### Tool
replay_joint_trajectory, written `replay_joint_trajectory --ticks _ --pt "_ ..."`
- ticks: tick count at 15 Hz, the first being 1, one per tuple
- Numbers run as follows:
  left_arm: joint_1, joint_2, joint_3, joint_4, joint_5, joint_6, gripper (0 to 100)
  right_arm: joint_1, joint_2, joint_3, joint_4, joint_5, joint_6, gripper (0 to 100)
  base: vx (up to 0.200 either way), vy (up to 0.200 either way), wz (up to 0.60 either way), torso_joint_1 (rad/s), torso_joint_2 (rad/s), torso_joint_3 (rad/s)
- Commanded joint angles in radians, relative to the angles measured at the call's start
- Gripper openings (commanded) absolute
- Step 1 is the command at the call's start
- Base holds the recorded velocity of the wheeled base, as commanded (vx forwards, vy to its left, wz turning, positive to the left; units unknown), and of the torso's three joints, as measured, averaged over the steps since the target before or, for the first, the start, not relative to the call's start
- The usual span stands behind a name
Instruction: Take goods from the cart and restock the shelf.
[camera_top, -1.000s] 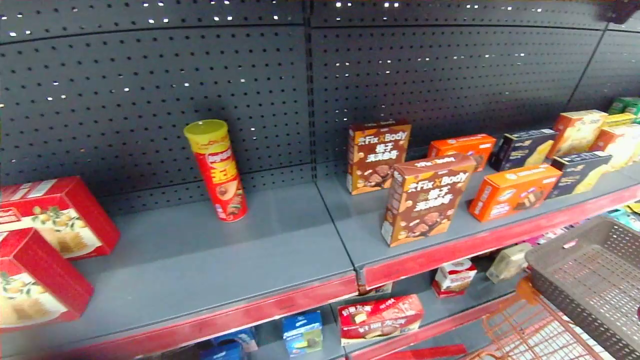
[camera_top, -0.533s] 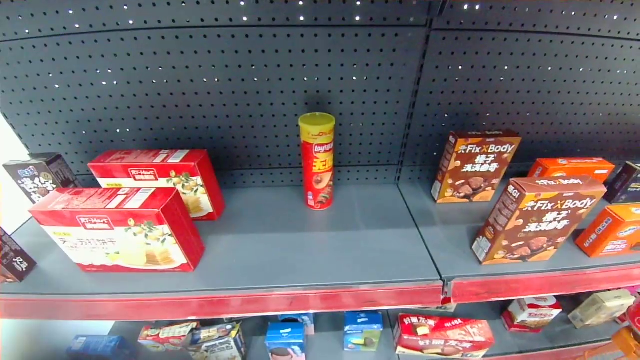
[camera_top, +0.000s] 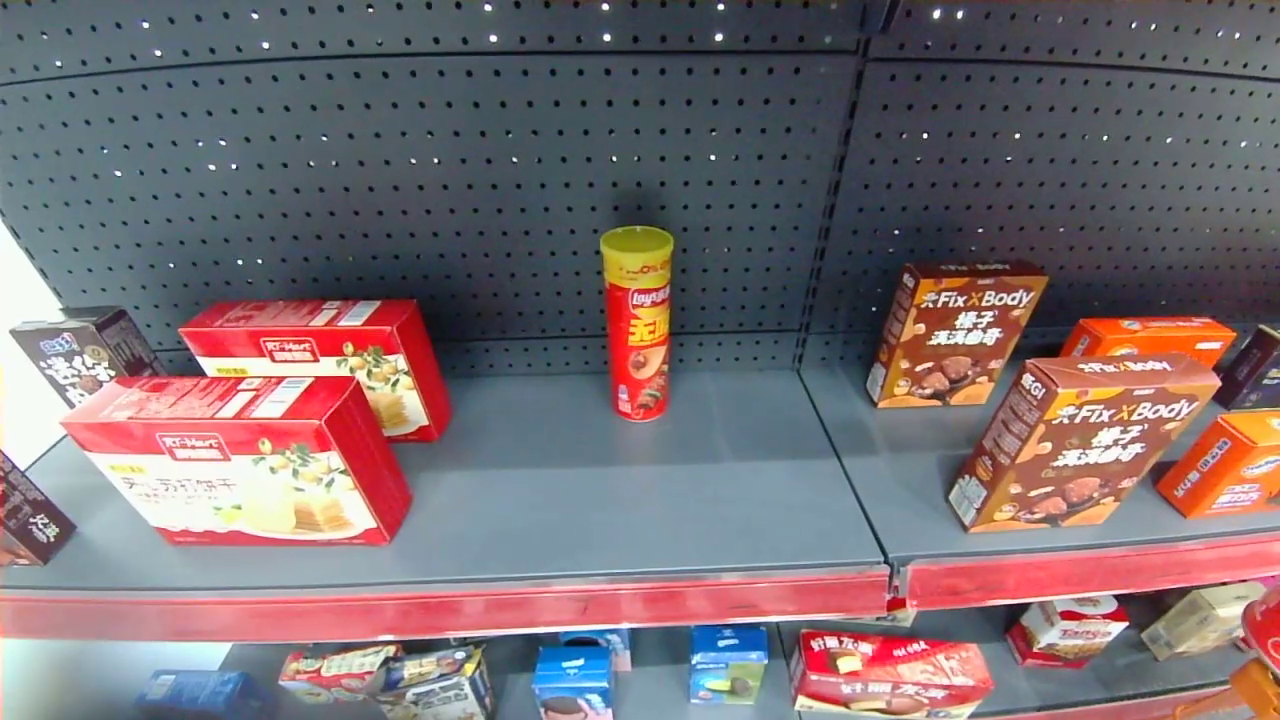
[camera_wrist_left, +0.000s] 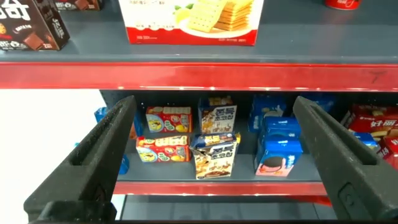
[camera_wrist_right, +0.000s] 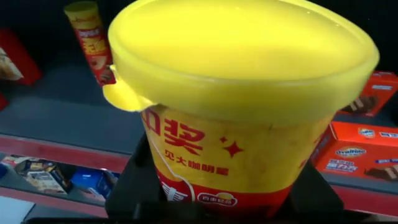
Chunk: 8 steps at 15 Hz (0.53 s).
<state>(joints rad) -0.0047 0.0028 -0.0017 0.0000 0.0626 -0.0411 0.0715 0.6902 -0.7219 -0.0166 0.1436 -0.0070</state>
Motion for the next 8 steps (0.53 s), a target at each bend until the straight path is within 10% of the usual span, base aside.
replay_joint_trajectory --ticks 1,8 --pt "0.000 0.000 0.000 0.000 0.000 0.000 100 0.048 0.031 -0.001 -0.009 0.005 -0.001 0 0.000 0.000 0.00 0.000 0.00 0.000" --pt "0.000 0.000 0.000 0.000 0.000 0.000 100 0.312 0.135 -0.051 -0.143 -0.039 0.032 0 0.000 0.000 0.00 0.000 0.00 0.000"
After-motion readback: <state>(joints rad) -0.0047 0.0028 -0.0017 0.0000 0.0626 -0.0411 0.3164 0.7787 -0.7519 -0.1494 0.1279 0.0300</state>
